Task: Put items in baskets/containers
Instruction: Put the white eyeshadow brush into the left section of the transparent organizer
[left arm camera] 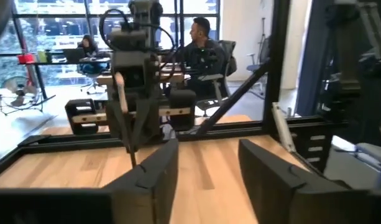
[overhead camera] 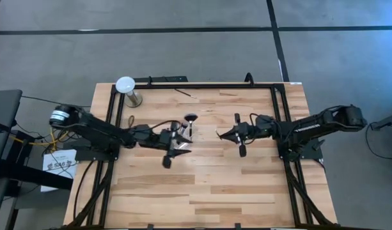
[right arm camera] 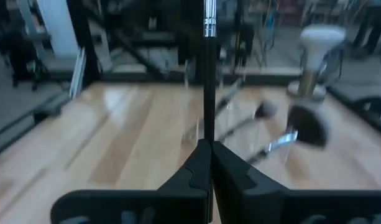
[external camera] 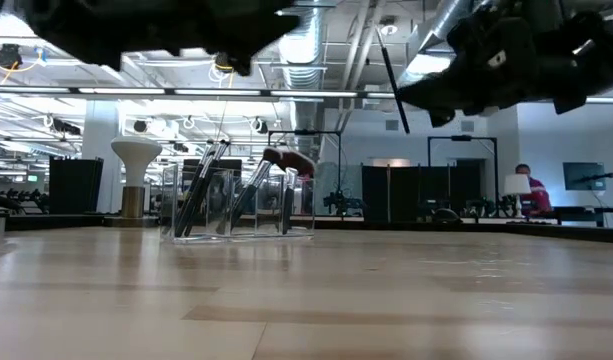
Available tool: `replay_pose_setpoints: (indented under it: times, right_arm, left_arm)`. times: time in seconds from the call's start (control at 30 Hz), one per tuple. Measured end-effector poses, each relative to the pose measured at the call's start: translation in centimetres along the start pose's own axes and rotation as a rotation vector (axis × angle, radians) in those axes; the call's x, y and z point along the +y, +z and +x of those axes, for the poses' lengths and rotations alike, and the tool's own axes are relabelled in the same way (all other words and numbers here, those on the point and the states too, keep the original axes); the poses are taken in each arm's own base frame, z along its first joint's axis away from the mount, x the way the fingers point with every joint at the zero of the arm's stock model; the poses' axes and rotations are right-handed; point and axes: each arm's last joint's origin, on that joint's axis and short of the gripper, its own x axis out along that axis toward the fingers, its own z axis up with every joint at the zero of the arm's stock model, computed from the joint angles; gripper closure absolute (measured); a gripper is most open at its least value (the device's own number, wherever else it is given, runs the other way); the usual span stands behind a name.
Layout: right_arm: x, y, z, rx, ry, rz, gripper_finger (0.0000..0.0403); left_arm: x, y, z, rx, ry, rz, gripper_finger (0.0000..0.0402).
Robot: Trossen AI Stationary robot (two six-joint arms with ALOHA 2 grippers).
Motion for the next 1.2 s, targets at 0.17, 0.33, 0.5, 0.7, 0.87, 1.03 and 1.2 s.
replay_pose_setpoints:
  times: [0.17, 0.33, 0.5, 0.7, 0.87, 1.03, 1.2]
  right_arm:
    - [0.4, 0.6, -0.1, -0.135, 0.011, -0.016, 0.0403]
    - [1.5, 0.8, -0.2, -0.168, 0.055, -0.023, 0.0403]
    - [2.5, 1.0, 0.1, -0.209, 0.104, -0.037, 0.0403]
    - [3.1, 0.7, 0.6, -0.224, 0.128, -0.069, 0.0403]
    - [3.1, 0.2, 1.3, -0.197, 0.124, -0.067, 0.0403]
    - [3.1, -0.1, 2.4, -0.168, 0.128, -0.066, 0.0403]
    - [3.1, -0.3, 3.5, -0.148, 0.130, -0.064, 0.0403]
  left_arm:
    - [0.6, -0.3, 2.6, -0.025, 0.025, 0.036, 0.0199]
    - [1.0, -0.1, 4.0, -0.061, 0.110, 0.030, 0.0186]
    - [1.0, -1.0, 5.3, -0.063, 0.123, 0.038, 0.0193]
    - [1.1, -1.4, 7.5, -0.090, 0.125, 0.026, 0.0194]
    - [1.0, -1.7, 8.7, -0.088, 0.121, 0.022, 0.0194]
    - [1.0, -1.4, 9.1, -0.104, 0.122, 0.019, 0.0197]
    - [0.7, -1.4, 9.1, -0.109, 0.112, 0.008, 0.0202]
